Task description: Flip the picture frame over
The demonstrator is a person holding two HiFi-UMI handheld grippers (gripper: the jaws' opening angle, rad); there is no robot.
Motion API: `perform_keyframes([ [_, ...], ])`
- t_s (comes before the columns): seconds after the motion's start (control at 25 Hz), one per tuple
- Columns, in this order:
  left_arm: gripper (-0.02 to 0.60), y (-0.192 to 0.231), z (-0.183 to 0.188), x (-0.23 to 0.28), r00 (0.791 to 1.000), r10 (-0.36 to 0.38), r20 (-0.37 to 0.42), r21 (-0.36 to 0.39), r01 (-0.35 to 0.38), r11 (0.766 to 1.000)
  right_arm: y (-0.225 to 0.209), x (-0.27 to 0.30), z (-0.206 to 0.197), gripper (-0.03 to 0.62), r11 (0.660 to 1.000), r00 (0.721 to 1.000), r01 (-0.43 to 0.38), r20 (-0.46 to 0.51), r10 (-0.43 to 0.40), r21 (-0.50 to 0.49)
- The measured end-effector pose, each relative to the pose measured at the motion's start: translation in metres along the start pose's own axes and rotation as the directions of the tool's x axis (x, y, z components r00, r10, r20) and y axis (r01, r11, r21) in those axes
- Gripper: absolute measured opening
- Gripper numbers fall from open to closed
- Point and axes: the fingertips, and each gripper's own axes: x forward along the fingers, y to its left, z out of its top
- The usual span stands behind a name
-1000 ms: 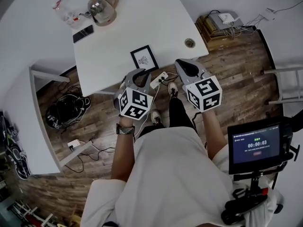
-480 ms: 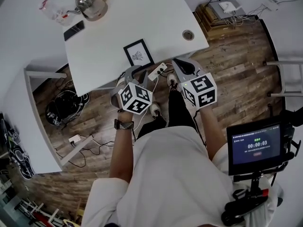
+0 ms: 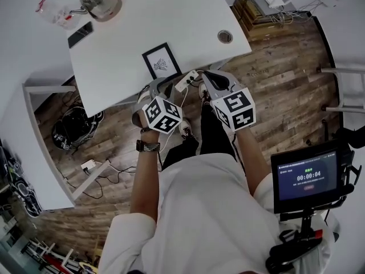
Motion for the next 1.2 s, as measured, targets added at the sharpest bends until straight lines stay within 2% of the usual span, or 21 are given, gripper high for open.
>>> perform_keyframes([
  [0.24, 0.118, -0.004, -0.025, 0.015, 0.990, 0.046, -0.133, 0.139, -0.027, 0.990, 0.001, -0.003, -0.014, 0.002, 1.000, 1.000, -0.001, -0.025, 0.002, 0.018],
  [0.36, 0.126, -0.008, -0.031, 0.022, 0.985, 0.059, -0.162, 0.194, -0.027, 0.981, 0.003, -0.004, -0.022, 0.002, 1.000, 0.999, -0.003, -0.041, 0.004, 0.022],
  [0.52, 0.135, -0.013, -0.035, 0.025, 0.981, 0.088, -0.171, 0.218, -0.049, 0.975, 0.006, -0.005, -0.026, 0.002, 1.000, 0.999, -0.003, -0.053, 0.004, 0.021],
  [0.68, 0.155, -0.010, -0.038, 0.031, 0.973, 0.150, -0.177, 0.258, -0.102, 0.961, 0.009, -0.004, -0.029, 0.002, 1.000, 0.998, -0.008, -0.060, 0.009, 0.014],
  [0.92, 0.170, -0.008, -0.043, 0.039, 0.963, 0.199, -0.183, 0.309, -0.136, 0.941, 0.014, -0.003, -0.025, 0.002, 0.999, 0.999, -0.028, -0.045, 0.029, 0.038],
  [1.0, 0.167, -0.006, -0.041, 0.039, 0.960, 0.219, -0.175, 0.314, -0.157, 0.936, 0.015, -0.003, -0.024, 0.002, 0.999, 0.999, -0.030, -0.043, 0.032, 0.040],
  [1.08, 0.130, -0.006, -0.040, 0.038, 0.959, 0.229, -0.169, 0.316, -0.167, 0.934, 0.015, -0.002, -0.023, 0.002, 0.999, 0.999, -0.030, -0.042, 0.032, 0.040],
  [1.2, 0.124, -0.008, -0.041, 0.039, 0.960, 0.224, -0.167, 0.309, -0.165, 0.937, 0.014, -0.001, -0.023, 0.002, 0.999, 0.999, -0.029, -0.041, 0.031, 0.041],
])
